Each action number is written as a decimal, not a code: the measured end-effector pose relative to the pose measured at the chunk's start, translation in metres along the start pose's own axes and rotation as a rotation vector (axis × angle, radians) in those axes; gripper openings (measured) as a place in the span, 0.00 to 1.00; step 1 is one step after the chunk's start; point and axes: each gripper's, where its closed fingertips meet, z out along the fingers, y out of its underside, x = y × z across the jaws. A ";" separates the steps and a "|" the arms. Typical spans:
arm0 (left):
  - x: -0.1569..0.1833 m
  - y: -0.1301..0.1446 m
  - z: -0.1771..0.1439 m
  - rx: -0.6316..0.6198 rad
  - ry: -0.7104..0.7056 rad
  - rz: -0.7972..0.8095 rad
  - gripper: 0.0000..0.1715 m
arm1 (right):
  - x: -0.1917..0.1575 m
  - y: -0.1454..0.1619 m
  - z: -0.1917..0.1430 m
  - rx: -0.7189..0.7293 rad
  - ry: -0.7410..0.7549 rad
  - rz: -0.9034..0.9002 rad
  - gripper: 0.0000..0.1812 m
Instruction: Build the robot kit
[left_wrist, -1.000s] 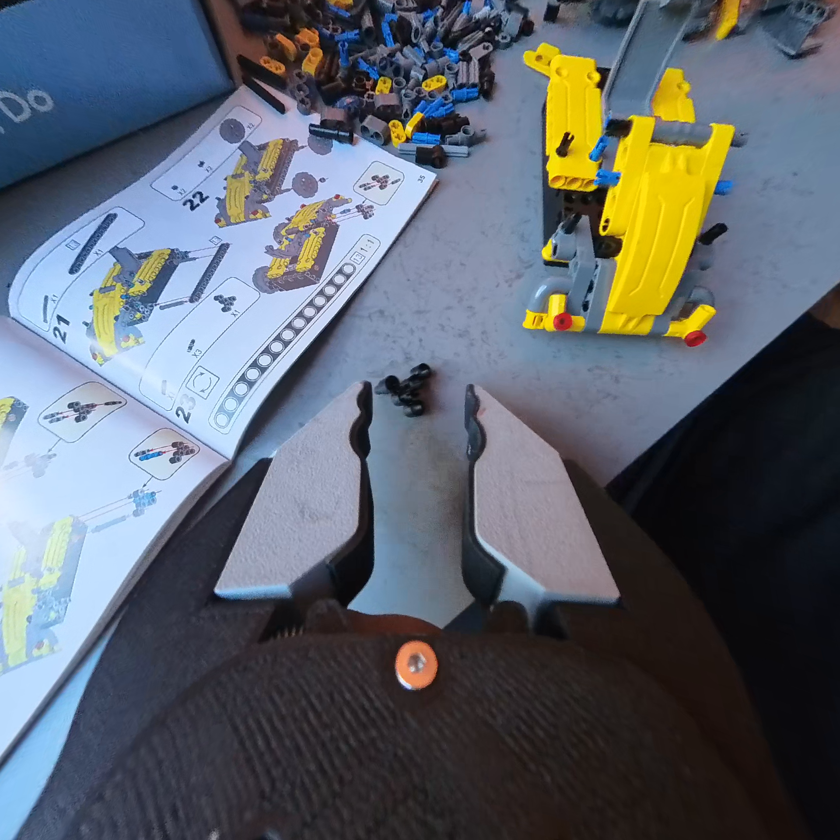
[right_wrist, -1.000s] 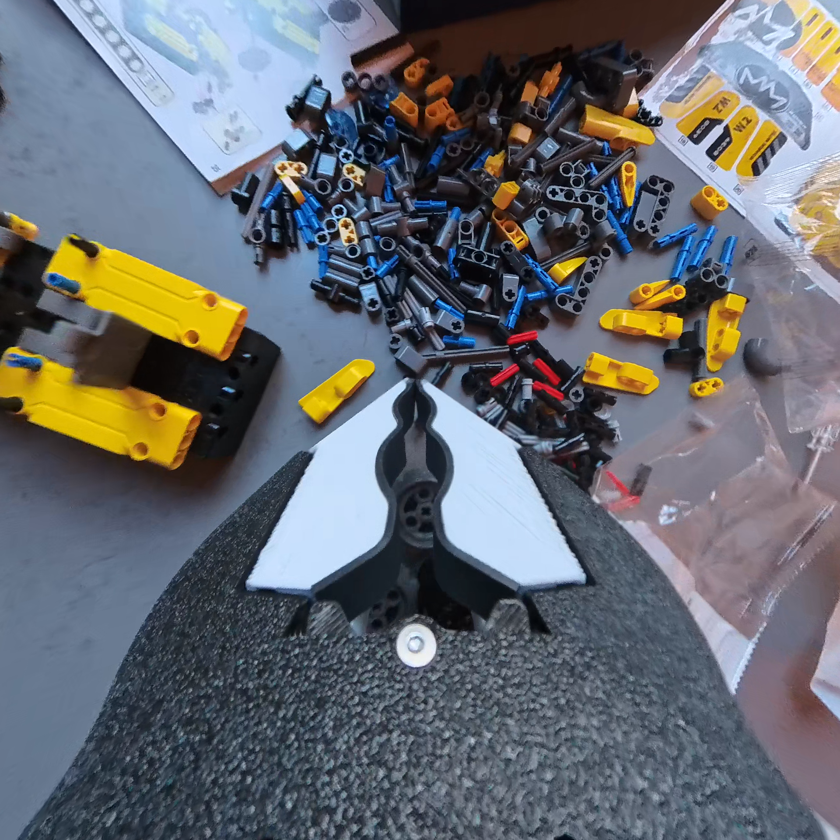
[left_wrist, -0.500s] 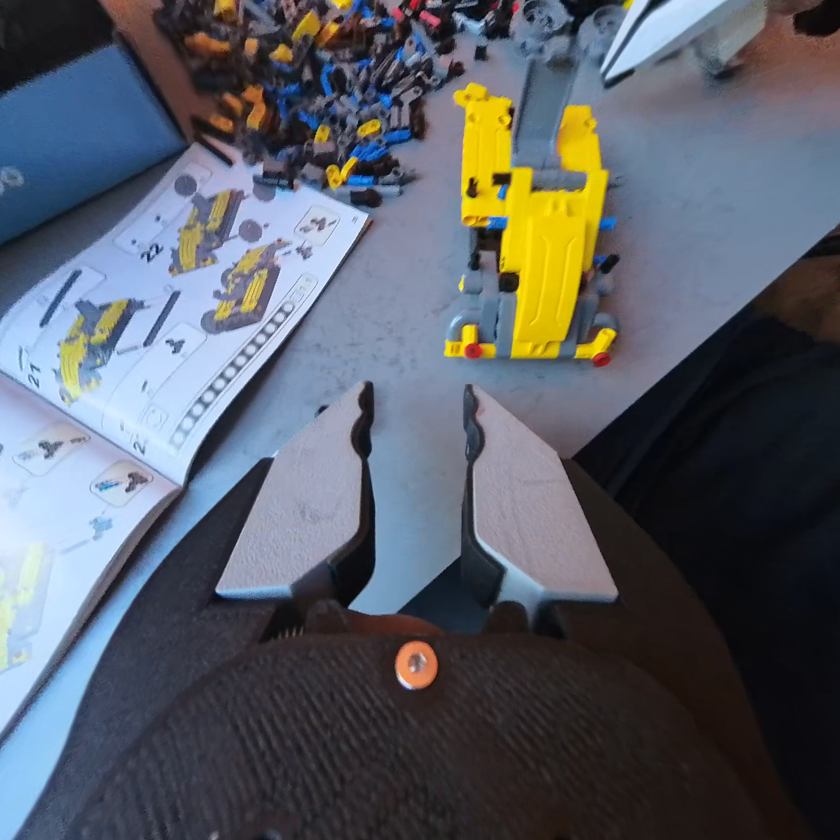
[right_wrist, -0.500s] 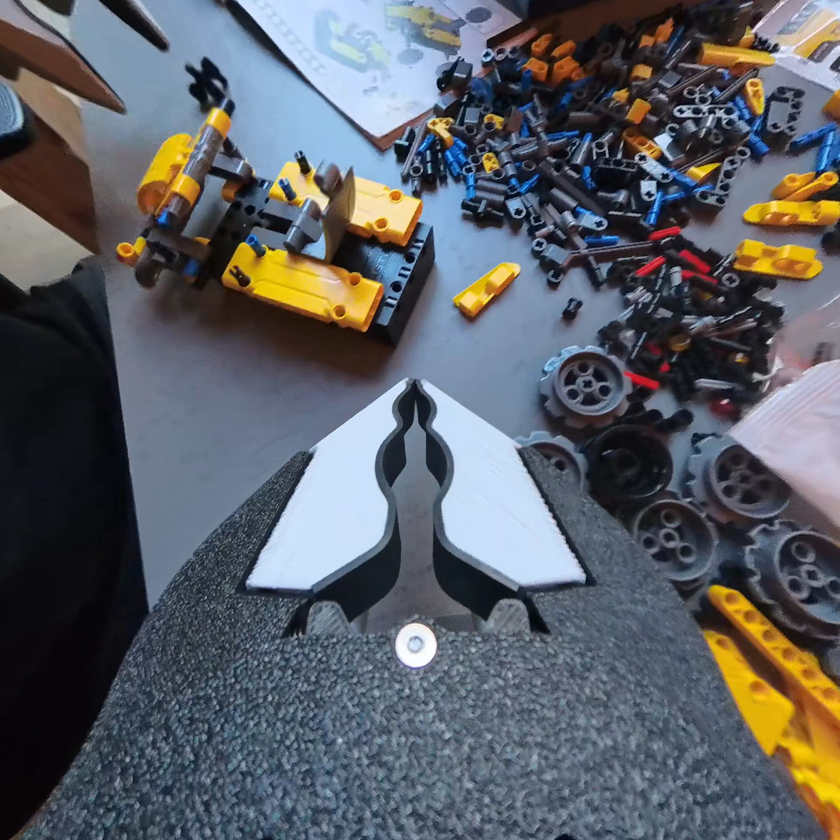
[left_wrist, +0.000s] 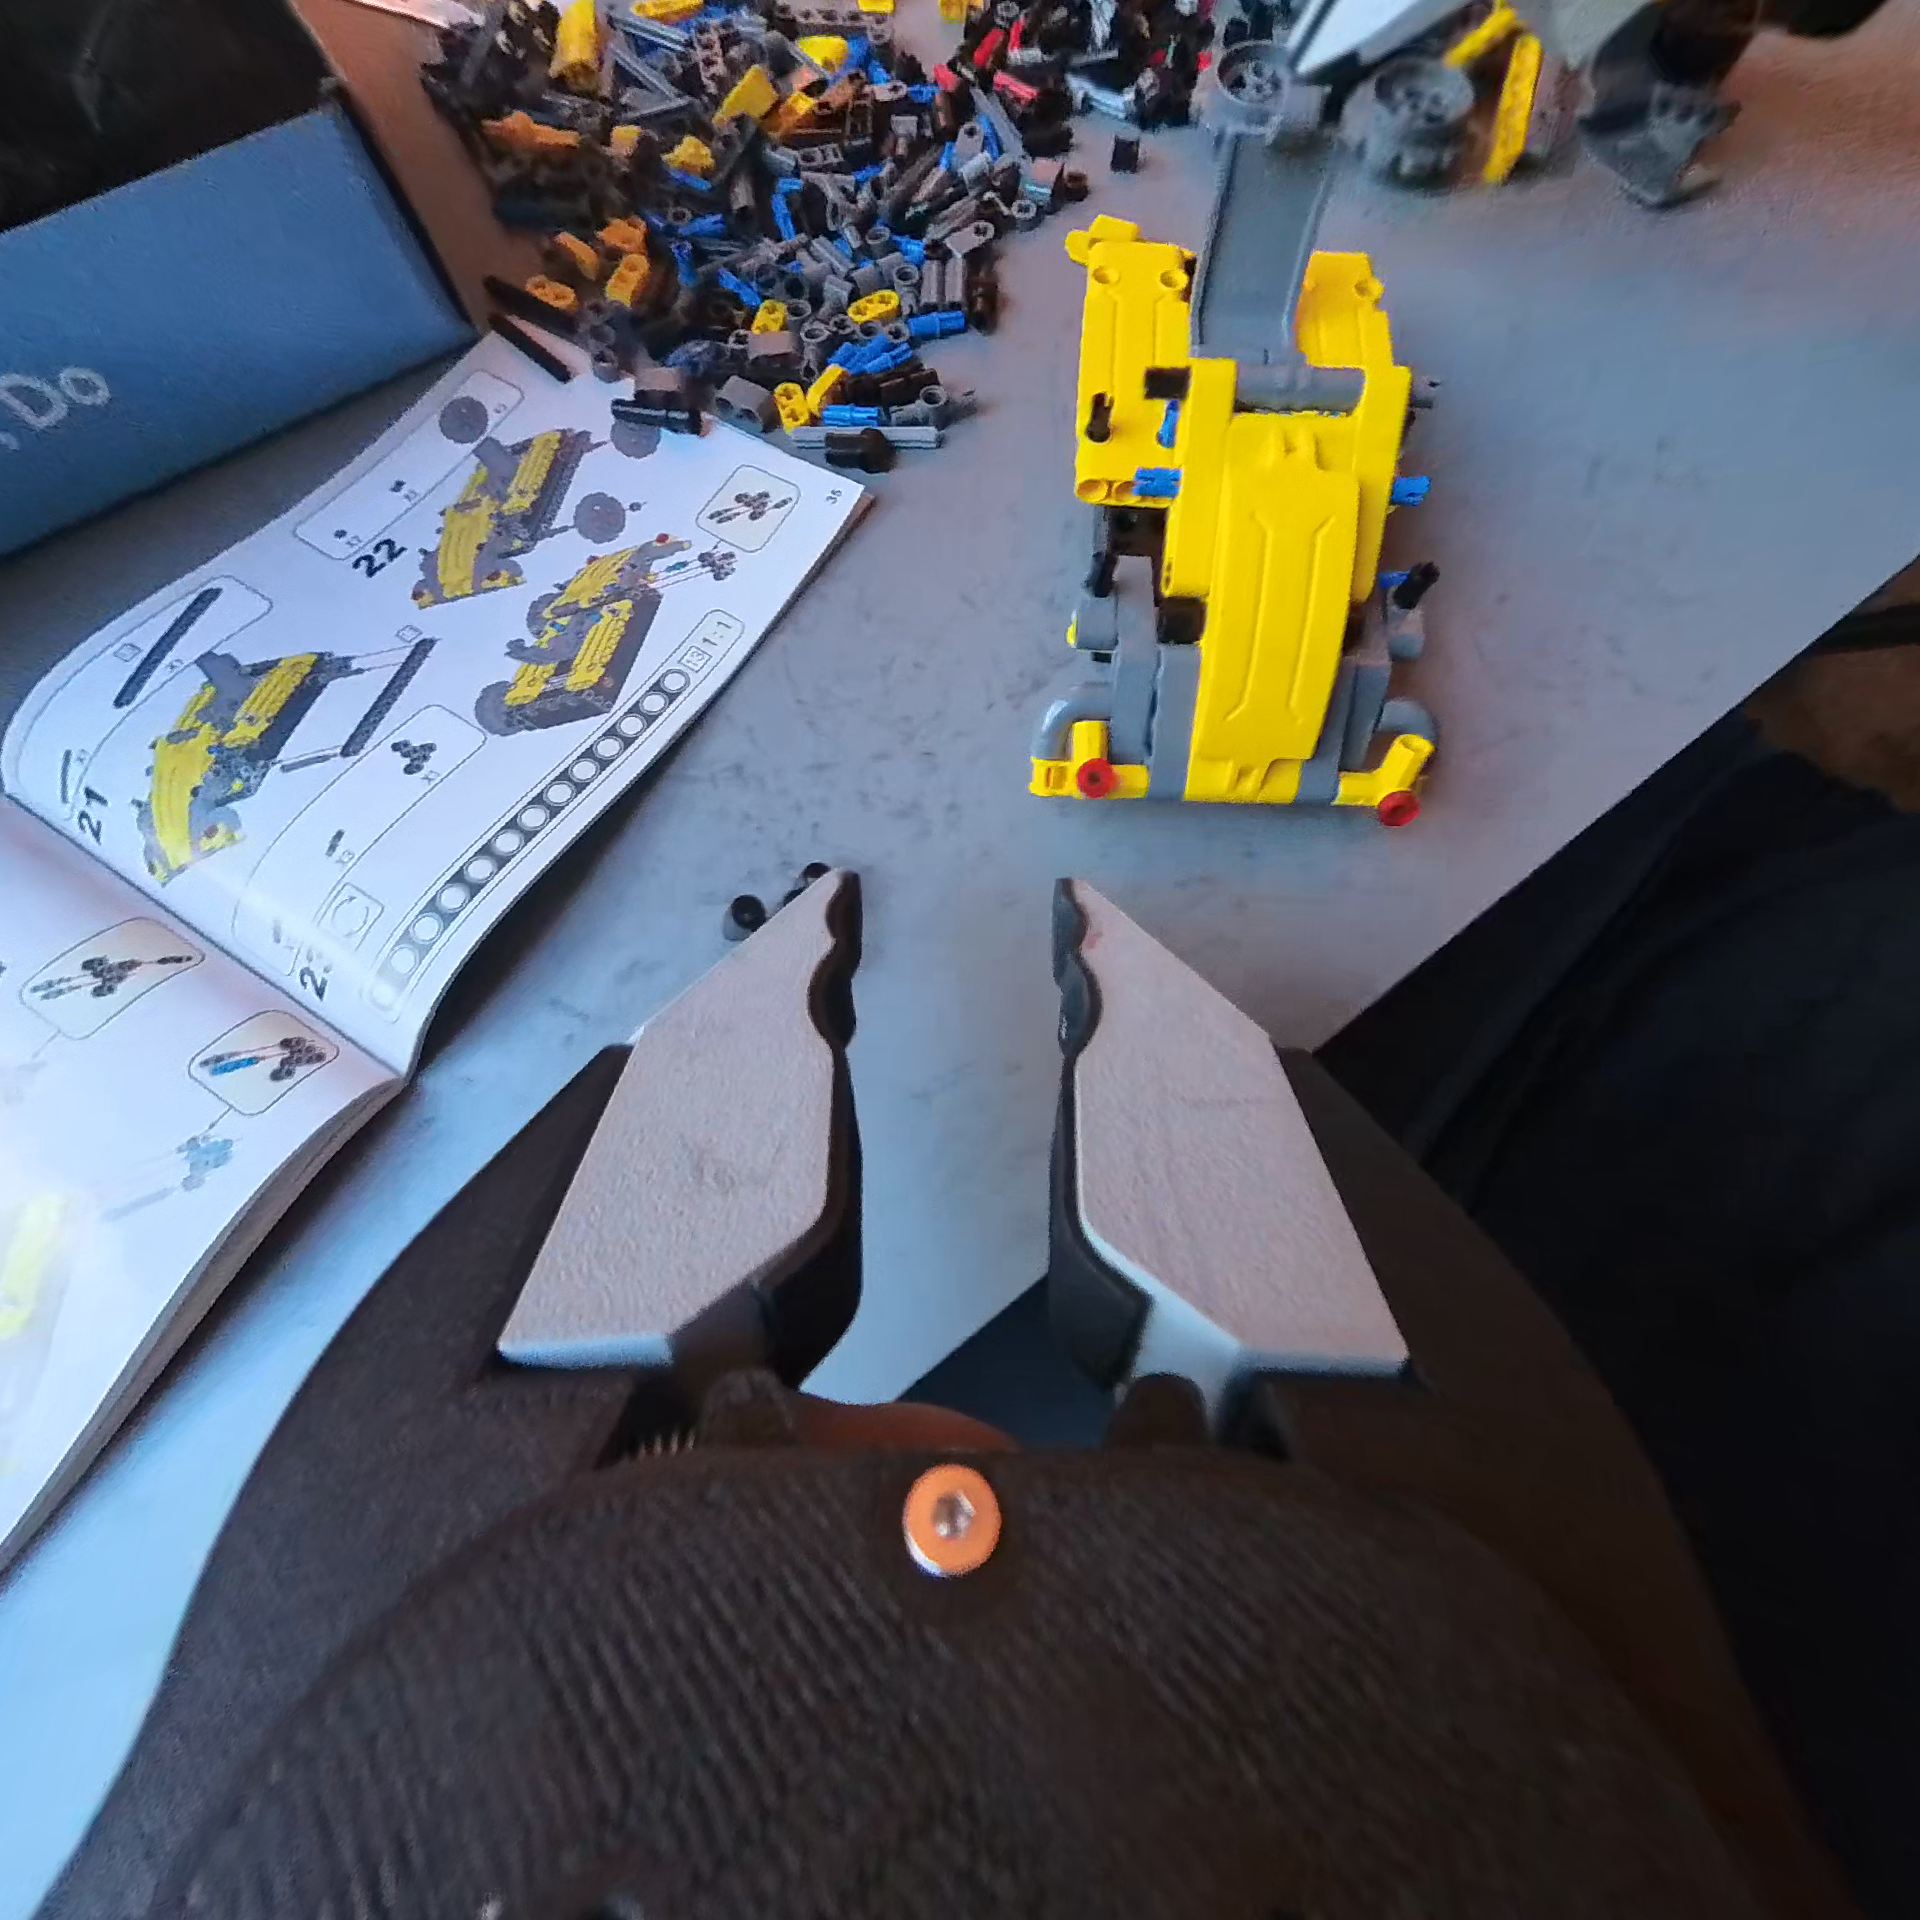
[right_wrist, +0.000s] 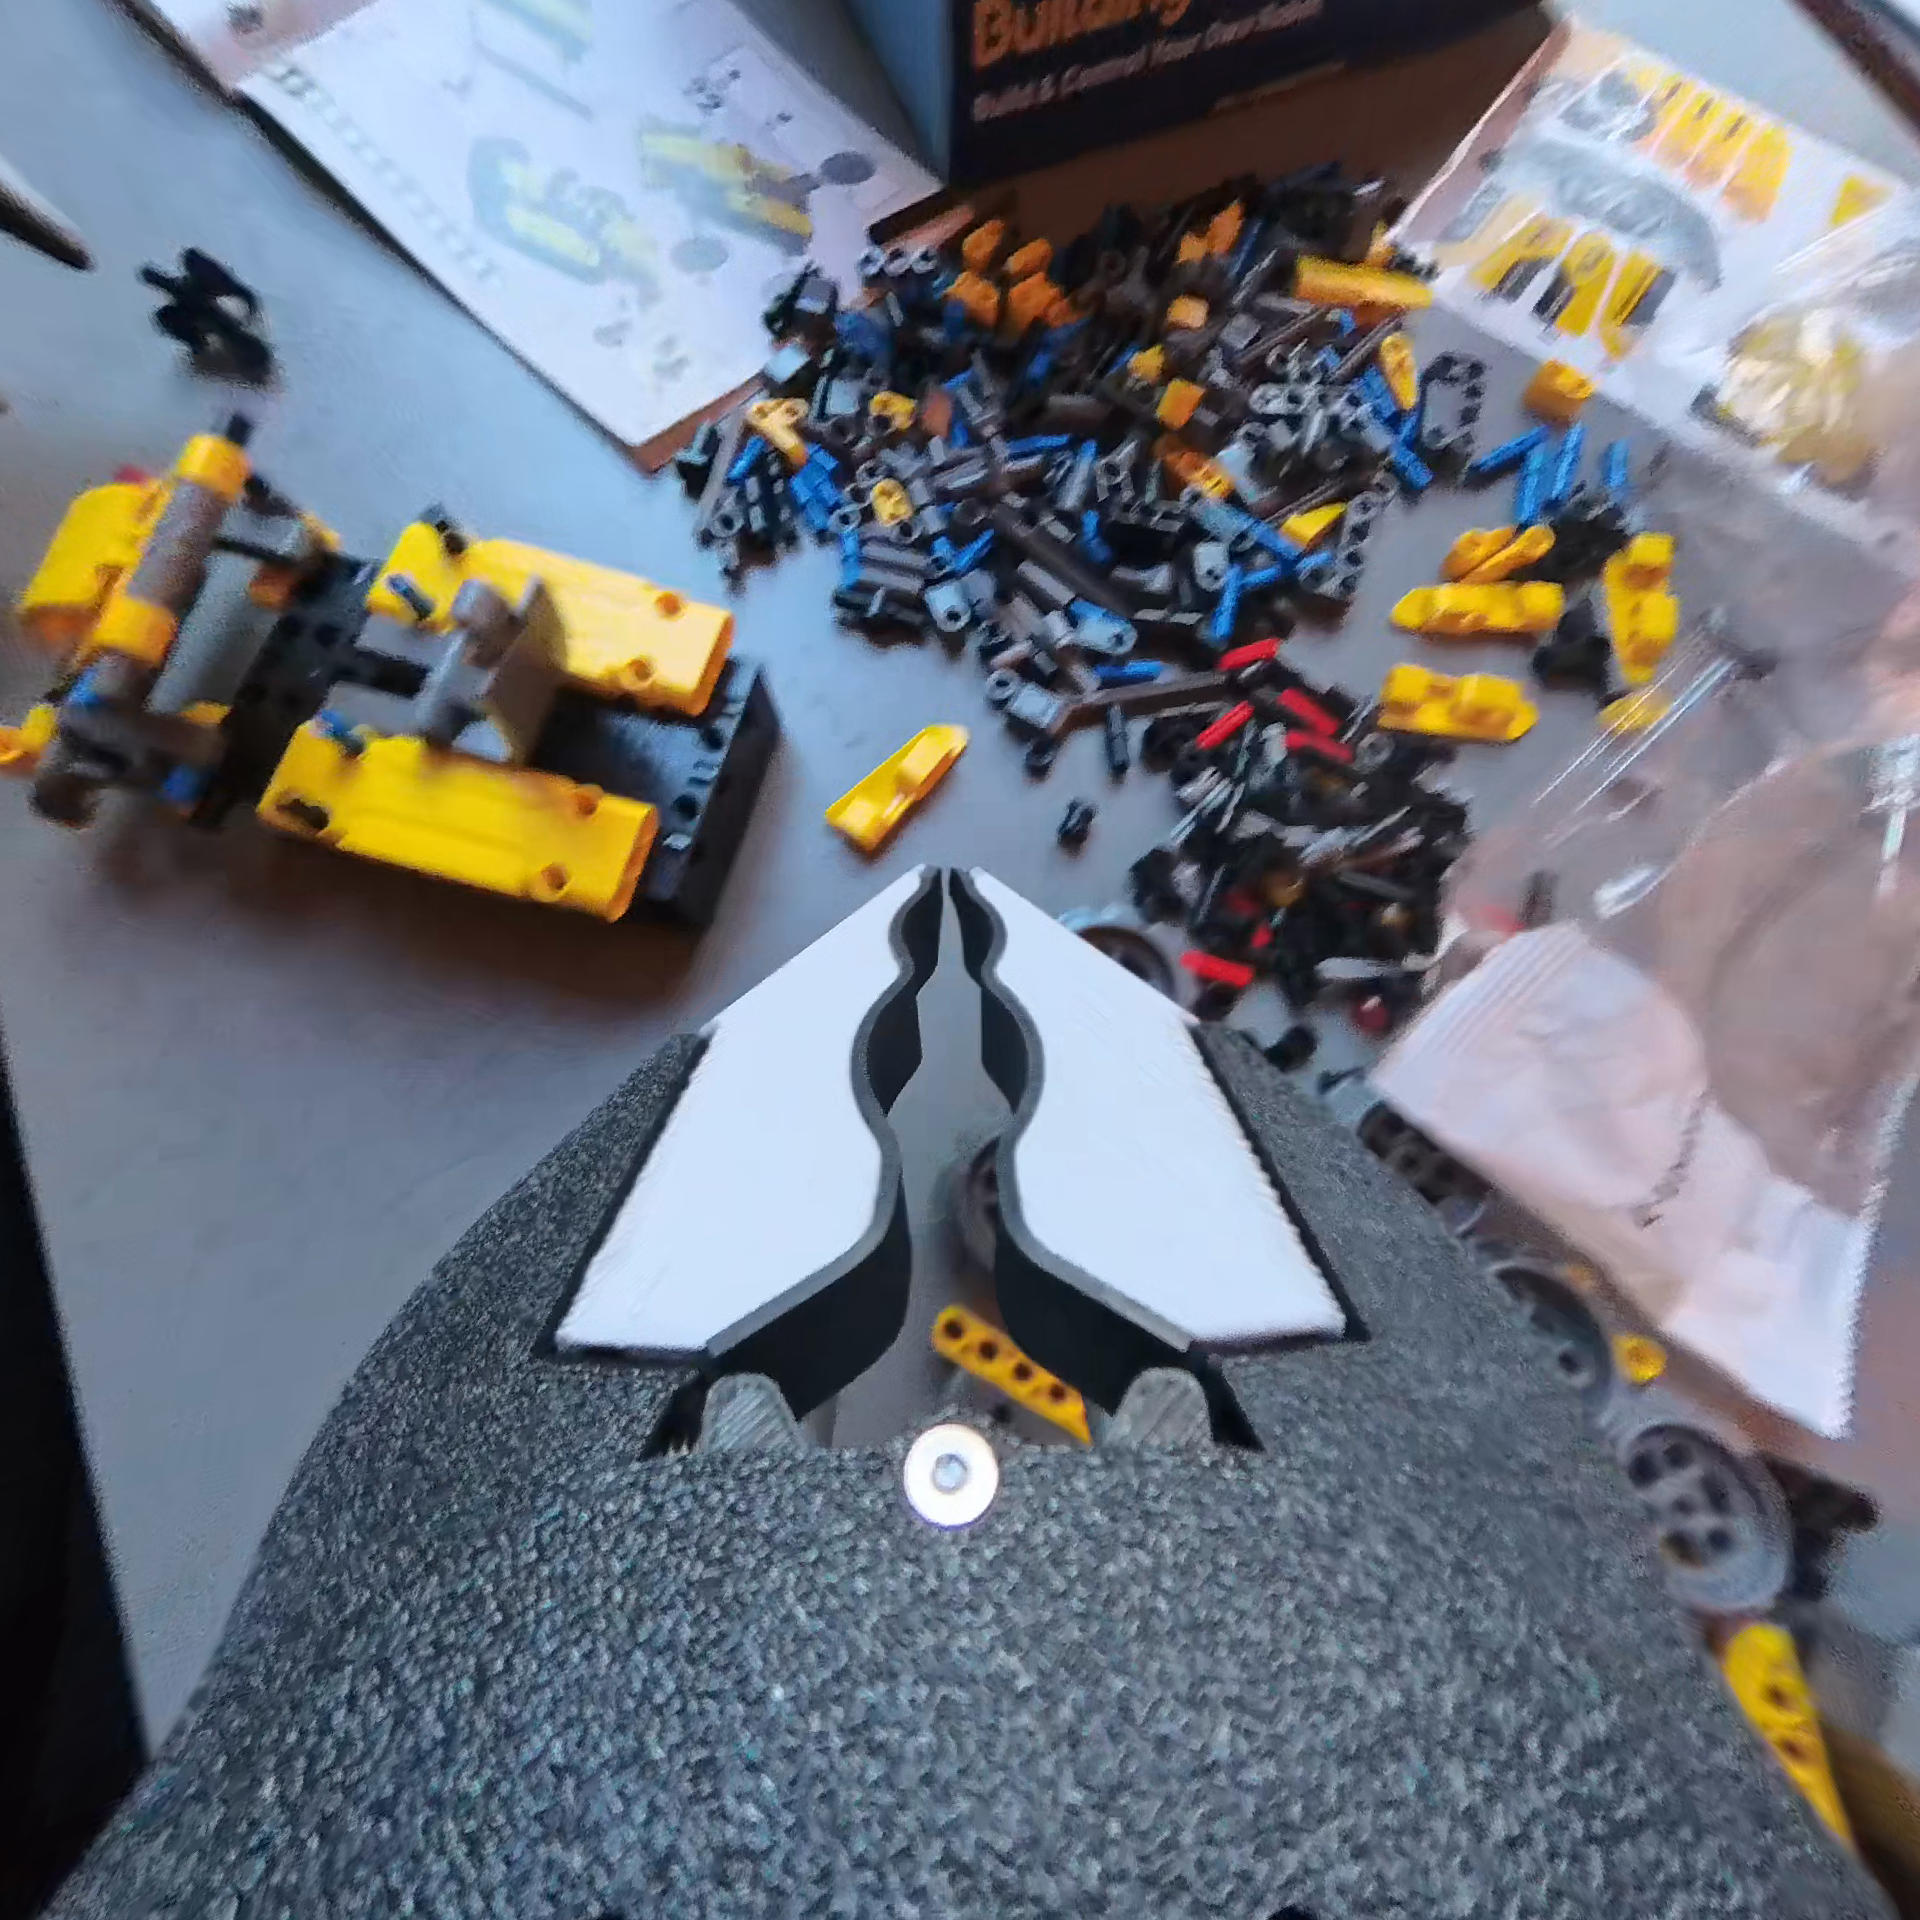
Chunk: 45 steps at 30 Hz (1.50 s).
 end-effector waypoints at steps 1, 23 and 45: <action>-0.002 0.001 -0.001 0.009 0.000 -0.011 0.19 | 0.006 -0.006 0.003 -0.009 0.009 -0.018 0.02; -0.037 0.015 -0.002 0.078 0.048 -0.108 0.19 | 0.056 -0.017 0.055 -0.237 -0.024 -0.128 0.08; -0.036 0.013 0.005 0.065 0.060 -0.113 0.19 | 0.050 -0.006 0.058 -0.293 -0.086 -0.153 0.09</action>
